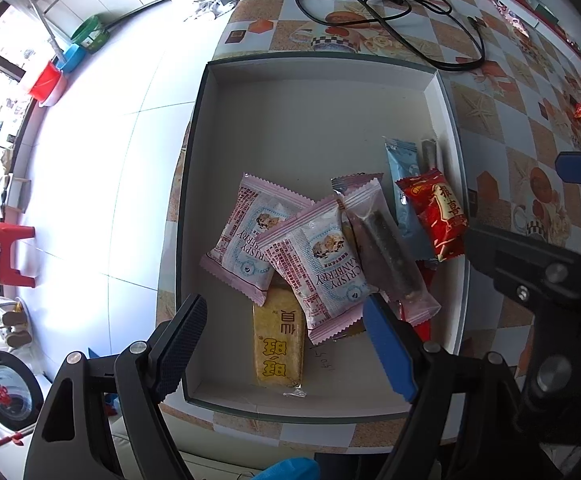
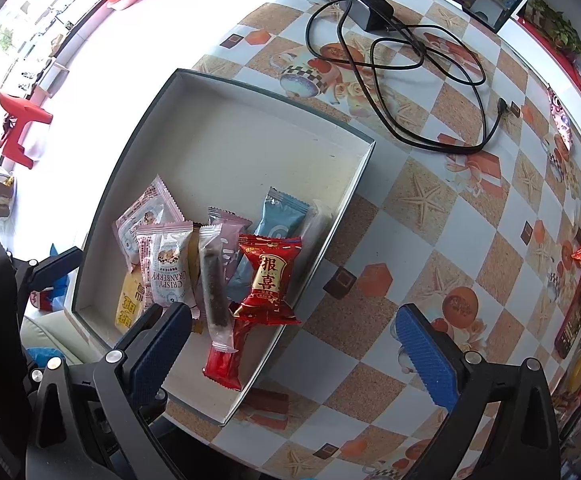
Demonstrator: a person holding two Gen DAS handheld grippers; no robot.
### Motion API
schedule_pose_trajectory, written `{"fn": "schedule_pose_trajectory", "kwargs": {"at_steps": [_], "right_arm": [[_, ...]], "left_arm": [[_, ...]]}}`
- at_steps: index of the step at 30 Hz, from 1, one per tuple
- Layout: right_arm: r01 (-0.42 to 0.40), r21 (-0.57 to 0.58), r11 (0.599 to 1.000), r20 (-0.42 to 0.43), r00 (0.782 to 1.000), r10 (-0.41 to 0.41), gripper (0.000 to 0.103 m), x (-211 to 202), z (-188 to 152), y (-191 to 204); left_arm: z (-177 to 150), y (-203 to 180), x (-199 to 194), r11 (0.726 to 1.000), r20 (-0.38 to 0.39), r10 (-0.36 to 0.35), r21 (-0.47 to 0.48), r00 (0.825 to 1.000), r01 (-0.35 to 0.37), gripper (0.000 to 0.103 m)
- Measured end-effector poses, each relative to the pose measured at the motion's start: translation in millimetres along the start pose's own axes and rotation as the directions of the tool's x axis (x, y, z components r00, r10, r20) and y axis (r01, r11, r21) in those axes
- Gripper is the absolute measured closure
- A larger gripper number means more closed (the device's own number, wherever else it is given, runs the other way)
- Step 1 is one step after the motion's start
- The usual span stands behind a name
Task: Organize snacks
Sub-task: 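Open both tools to release the snacks into the tray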
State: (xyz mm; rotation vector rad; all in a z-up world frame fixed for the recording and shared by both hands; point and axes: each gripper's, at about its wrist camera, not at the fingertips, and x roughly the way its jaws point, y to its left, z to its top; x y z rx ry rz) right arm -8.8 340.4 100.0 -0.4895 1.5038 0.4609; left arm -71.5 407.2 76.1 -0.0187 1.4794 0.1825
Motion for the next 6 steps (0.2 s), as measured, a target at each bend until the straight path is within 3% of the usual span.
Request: {"fn": "schedule_pose_trajectory", "kwargs": {"at_steps": [6], "right_arm": [[-0.002, -0.003, 1.0, -0.002, 1.0, 0.002, 0.0, 0.8, -0.9, 1.9]], "left_arm": [[0.9, 4.0, -9.6, 1.0, 0.064, -0.002, -0.004, 0.998, 0.002, 0.02]]}}
